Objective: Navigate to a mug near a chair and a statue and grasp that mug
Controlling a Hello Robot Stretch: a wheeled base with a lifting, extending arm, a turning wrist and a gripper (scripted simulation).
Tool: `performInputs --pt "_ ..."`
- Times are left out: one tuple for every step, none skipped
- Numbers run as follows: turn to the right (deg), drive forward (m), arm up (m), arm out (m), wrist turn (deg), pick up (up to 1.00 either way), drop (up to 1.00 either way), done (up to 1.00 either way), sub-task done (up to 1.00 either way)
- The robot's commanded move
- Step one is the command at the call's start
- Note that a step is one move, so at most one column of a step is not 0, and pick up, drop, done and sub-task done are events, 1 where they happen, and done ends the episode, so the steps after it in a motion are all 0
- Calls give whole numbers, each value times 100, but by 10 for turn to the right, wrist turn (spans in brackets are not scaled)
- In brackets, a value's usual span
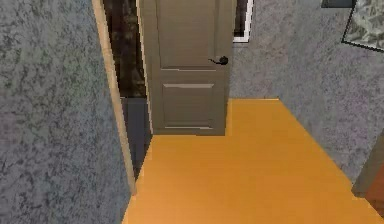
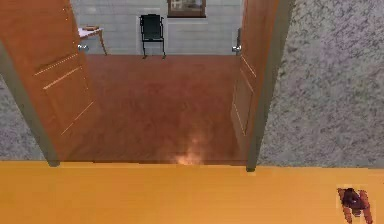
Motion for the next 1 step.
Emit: performInputs --pt "0 100 0 0 0 0 0 0 0"
